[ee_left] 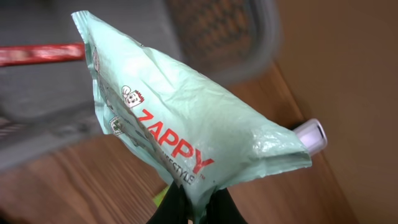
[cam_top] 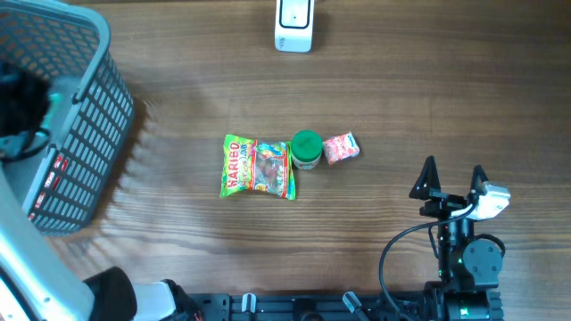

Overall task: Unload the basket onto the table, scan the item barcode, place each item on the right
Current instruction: 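Place the Zappy pack on the table above the Haribo bag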

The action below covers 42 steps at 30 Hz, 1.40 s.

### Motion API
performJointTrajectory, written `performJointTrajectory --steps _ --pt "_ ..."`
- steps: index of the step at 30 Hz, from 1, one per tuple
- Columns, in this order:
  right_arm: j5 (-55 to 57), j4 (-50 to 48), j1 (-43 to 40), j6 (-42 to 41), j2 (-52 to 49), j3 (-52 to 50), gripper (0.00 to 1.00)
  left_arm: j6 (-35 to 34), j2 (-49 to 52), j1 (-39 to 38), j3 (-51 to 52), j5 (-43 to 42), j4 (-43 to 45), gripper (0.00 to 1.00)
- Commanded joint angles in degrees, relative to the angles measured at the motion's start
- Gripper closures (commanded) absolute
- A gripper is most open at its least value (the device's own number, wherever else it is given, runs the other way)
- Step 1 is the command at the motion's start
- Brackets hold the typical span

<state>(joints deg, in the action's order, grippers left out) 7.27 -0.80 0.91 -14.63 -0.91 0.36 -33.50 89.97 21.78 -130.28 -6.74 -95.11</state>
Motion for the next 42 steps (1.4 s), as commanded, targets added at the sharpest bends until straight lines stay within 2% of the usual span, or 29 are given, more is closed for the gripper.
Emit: performJointTrajectory --steps 1,6,12,15,16,19,23,28,34,42 --pt "-0.9 -0.1 -0.2 1.0 -0.1 0.0 0.0 0.1 -0.8 -8.3 -1.0 -2.7 1.3 0.96" --pt "-0.9 -0.2 -0.2 1.0 -0.1 0.0 0.0 0.0 -0.8 -17.5 -1.0 -2.6 3.5 0.96" --pt "-0.9 -0.1 -0.2 1.0 -0.1 0.0 0.0 0.1 1.0 -32.1 -0.9 -1.6 7.5 0.96" --pt "-0.9 -0.2 -0.2 1.0 -0.1 0.0 0.0 0.0 4.1 -38.9 -0.9 4.6 8.6 0.96" --pt "-0.9 -0.2 -0.2 1.0 -0.1 0.0 0.0 0.0 7.1 -42.8 -0.9 8.9 8.5 0.96" --pt "-0.9 -0.2 -0.2 1.0 -0.1 0.0 0.0 -0.4 12.9 -47.0 -0.8 13.7 8.3 0.96" --pt "-0.9 -0.2 -0.2 1.0 -0.1 0.0 0.0 -6.6 21.5 -49.5 -0.8 18.9 8.4 0.96" --pt "-0.9 -0.2 -0.2 1.0 -0.1 0.0 0.0 -12.3 33.1 -49.9 -0.6 18.9 8.8 0.96" --pt "-0.9 -0.2 -0.2 1.0 -0.1 0.0 0.0 -13.5 41.7 -50.3 4.7 17.7 12.7 0.96" --pt "-0.9 -0.2 -0.2 1.0 -0.1 0.0 0.0 -13.5 42.5 -51.8 16.2 11.9 20.7 0.96"
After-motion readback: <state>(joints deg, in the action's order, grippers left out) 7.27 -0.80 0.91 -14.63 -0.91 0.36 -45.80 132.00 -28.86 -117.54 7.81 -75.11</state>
